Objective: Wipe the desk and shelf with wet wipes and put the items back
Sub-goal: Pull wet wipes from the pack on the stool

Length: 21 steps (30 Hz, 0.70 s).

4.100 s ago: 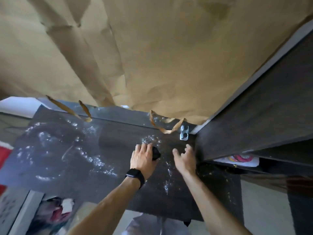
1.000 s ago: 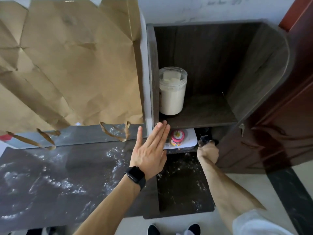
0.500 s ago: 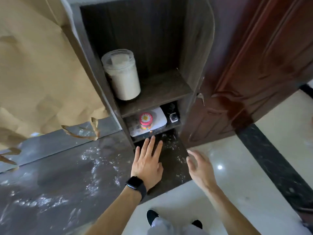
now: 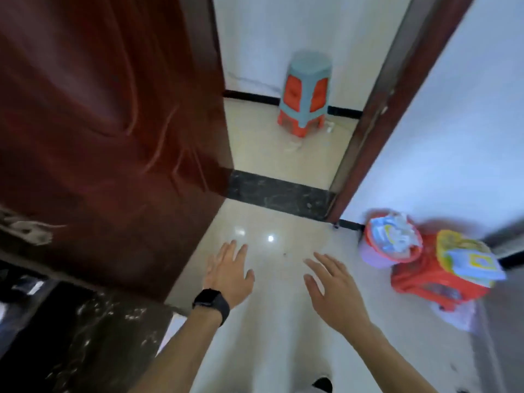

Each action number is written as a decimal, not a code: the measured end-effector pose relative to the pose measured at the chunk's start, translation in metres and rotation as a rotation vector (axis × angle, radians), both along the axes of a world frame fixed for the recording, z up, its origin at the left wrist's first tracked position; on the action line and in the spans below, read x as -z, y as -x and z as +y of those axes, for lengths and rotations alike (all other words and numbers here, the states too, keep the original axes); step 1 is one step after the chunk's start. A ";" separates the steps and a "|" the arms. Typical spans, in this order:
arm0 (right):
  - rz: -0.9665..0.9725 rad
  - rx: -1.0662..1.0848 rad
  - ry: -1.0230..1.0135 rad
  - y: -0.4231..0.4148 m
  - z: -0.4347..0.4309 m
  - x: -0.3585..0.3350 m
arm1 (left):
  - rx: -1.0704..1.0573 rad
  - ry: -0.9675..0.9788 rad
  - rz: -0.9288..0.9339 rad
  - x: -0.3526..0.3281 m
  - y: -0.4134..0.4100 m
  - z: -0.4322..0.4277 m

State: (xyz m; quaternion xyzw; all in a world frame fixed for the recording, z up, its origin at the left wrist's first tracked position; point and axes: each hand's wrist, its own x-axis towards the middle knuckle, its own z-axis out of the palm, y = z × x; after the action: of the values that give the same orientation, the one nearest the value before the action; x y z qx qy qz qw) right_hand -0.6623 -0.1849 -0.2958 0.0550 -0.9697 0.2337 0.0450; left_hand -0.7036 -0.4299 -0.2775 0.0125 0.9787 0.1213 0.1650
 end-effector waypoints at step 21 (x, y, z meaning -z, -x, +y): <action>-0.224 0.716 -0.035 -0.037 0.446 0.046 | 0.828 -0.003 -0.057 0.044 0.128 0.558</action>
State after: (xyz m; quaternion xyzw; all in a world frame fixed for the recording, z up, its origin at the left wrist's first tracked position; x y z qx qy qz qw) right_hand -0.6251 0.2610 -0.3422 -0.3129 -0.9302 0.1912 0.0167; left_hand -0.8320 0.1283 -0.3211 0.4018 0.8859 0.0465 0.2271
